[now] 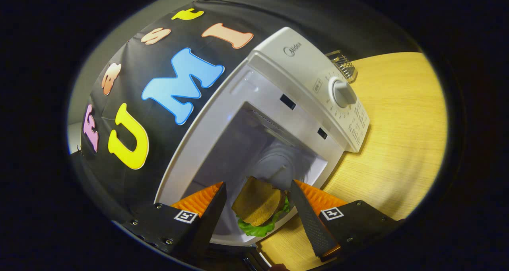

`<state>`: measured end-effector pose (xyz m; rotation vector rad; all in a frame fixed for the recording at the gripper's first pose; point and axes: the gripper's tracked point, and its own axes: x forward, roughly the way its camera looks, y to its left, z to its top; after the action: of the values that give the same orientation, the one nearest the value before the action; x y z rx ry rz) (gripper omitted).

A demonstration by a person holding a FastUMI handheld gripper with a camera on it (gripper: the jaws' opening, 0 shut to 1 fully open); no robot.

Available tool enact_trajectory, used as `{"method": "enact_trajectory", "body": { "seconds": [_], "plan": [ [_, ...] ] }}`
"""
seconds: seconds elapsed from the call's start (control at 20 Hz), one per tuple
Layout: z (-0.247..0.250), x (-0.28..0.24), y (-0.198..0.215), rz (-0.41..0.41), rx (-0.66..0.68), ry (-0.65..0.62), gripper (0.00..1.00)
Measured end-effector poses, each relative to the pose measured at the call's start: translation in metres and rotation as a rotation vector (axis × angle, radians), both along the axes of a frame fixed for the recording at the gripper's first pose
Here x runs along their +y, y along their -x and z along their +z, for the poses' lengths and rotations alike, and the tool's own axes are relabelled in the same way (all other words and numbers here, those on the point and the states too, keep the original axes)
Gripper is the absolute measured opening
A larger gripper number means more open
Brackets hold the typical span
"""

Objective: Open the microwave, put the food inside, and close the microwave door.

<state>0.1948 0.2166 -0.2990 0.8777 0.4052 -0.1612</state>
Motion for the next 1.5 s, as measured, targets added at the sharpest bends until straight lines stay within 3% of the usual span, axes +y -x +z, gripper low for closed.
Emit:
{"method": "enact_trajectory", "body": {
  "seconds": [0.5, 0.95, 1.25, 1.5],
  "plan": [
    [0.103, -0.009, 0.073, 0.19, -0.109, 0.161, 0.97],
    [0.174, 0.009, 0.145, 0.435, -0.228, 0.372, 0.97],
    [0.207, 0.031, 0.192, 0.566, -0.337, 0.479, 0.97],
    [0.21, 0.061, 0.237, 0.725, -0.396, 0.572, 0.97]
  ]
}}
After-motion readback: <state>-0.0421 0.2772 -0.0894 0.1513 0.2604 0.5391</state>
